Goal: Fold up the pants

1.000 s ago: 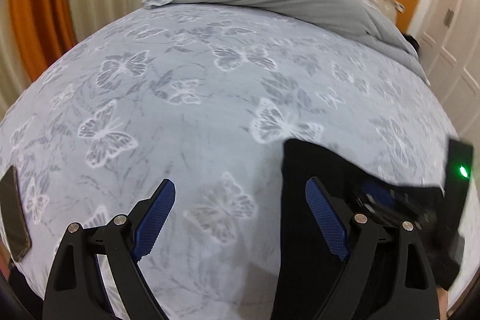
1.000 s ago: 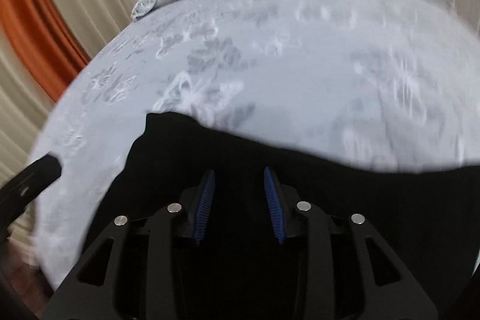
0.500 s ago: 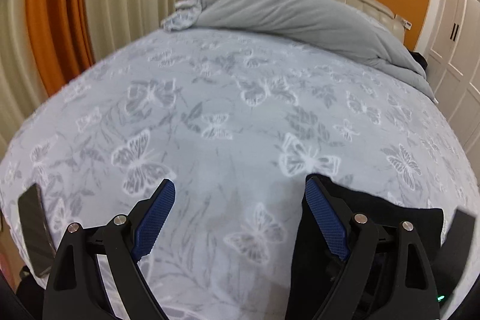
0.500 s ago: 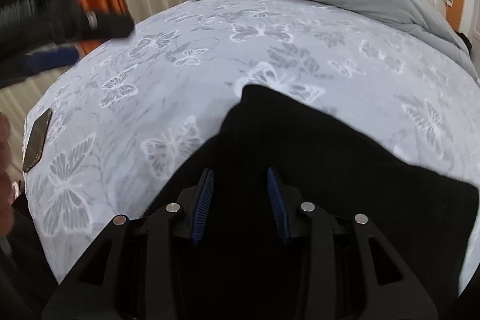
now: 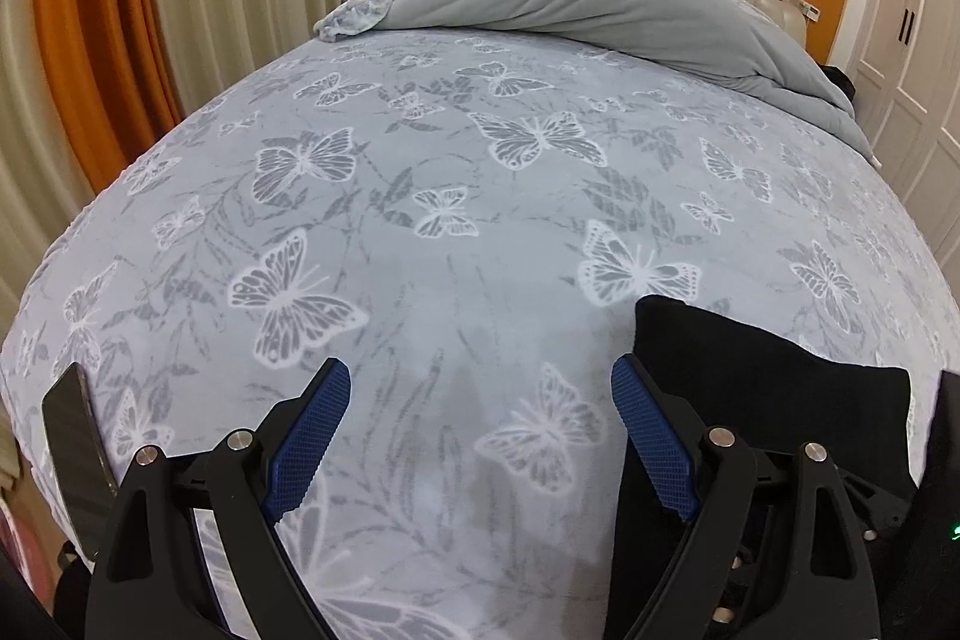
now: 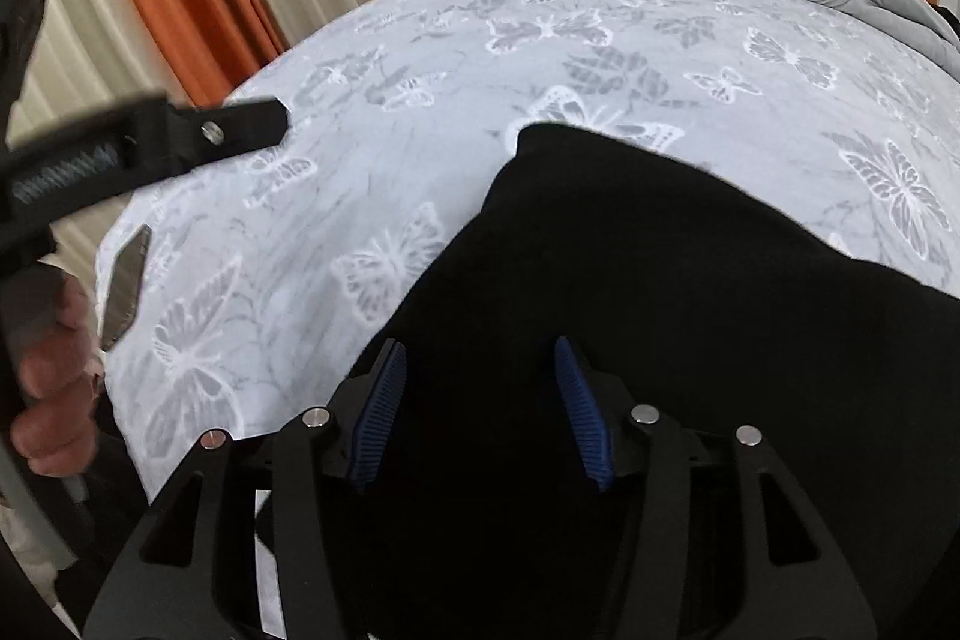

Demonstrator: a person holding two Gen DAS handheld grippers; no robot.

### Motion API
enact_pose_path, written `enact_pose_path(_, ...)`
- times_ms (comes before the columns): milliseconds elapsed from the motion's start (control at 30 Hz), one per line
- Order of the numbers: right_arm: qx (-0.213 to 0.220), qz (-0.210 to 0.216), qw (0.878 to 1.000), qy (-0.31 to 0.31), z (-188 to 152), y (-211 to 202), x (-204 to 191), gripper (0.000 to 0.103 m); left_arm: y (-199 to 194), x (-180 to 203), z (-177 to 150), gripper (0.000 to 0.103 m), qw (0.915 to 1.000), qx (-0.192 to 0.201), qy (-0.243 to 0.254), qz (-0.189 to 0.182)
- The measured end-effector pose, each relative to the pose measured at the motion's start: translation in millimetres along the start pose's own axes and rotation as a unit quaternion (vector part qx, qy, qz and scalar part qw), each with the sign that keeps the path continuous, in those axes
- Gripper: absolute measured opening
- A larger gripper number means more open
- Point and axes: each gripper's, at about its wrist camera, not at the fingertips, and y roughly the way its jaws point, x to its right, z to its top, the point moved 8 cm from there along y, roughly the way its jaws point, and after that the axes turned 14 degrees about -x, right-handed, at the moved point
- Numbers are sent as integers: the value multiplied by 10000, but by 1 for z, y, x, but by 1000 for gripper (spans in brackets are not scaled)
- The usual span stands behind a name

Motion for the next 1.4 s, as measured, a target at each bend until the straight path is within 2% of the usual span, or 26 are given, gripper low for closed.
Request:
enact_pose_path(100, 384, -21, 9981, 481, 6, -43, 27, 50, 0, 8, -1, 86, 10000, 24, 74, 21)
enact_pose_path(200, 721, -728, 9889, 1072, 3, -82, 78, 57, 6, 22, -2, 86, 9997, -2, 221, 101)
enact_pose_path(300, 807, -1524, 9738, 1482, -9, -100, 122, 61, 16, 42, -7, 86, 9991, -129, 405, 72)
enact_pose_path(333, 779, -1690, 9699, 1573, -12, -100, 133, 65, 17, 49, -8, 86, 9988, -156, 454, 54)
enact_pose_path(367, 575, -1915, 9649, 1701, -15, -92, 150, 67, 20, 59, -11, 86, 9983, -195, 546, 39)
enact_pose_path(433, -120, -2163, 9567, 1944, -26, -61, 176, 69, 28, 79, -14, 86, 9969, -275, 737, 16)
enact_pose_path(467, -218, -2085, 9566, 2022, -29, -53, 182, 73, 31, 87, -15, 86, 9963, -313, 799, 0)
enact_pose_path(500, -117, -1940, 9567, 2166, -29, -57, 186, 77, 34, 95, -17, 86, 9956, -365, 862, -27)
enact_pose_path(667, 194, -1460, 9677, 2047, -36, -92, 181, 80, 45, 119, -26, 86, 9912, -575, 1155, -284)
enact_pose_path(767, -30, -1066, 9701, 2180, -57, -95, 185, 80, 46, 118, -35, 86, 9891, -763, 1150, -510)
enact_pose_path(867, -382, -430, 9763, 2088, -80, -83, 175, 80, 49, 118, -46, 86, 9836, -1144, 1019, -956)
enact_pose_path(933, -511, -370, 9812, 1826, -92, -79, 162, 81, 49, 118, -53, 86, 9813, -1262, 967, -1084)
enact_pose_path(1033, -490, -448, 9846, 1619, -103, -70, 147, 81, 44, 118, -62, 86, 9822, -1223, 1039, -980)
enact_pose_path(1067, -398, -549, 9847, 1602, -105, -67, 144, 78, 42, 119, -64, 86, 9823, -1204, 1073, -949)
enact_pose_path(1100, -308, -567, 9855, 1566, -104, -68, 141, 60, 41, 120, -67, 86, 9823, -1195, 1110, -926)
enact_pose_path(1133, -154, -539, 9866, 1533, -102, -75, 137, 29, 39, 122, -71, 86, 9821, -1184, 1165, -886)
enact_pose_path(1167, -55, -471, 9867, 1558, -102, -83, 135, 17, 37, 123, -72, 86, 9826, -1152, 1186, -841)
enact_pose_path(1233, 393, -126, 9872, 1541, -99, -117, 124, 15, 31, 123, -77, 86, 9833, -1076, 1234, -794)
enact_pose_path(1300, 605, -130, 9886, 1375, -105, -138, 115, 15, 22, 123, -81, 86, 9828, -1021, 1220, -938)
enact_pose_path(1367, 537, -239, 9851, 1615, -122, -131, 129, 17, 14, 122, -89, 87, 9817, -997, 1173, -1118)
enact_pose_path(1400, 265, -393, 9830, 1774, -131, -115, 141, 23, 13, 122, -93, 87, 9810, -994, 1198, -1160)
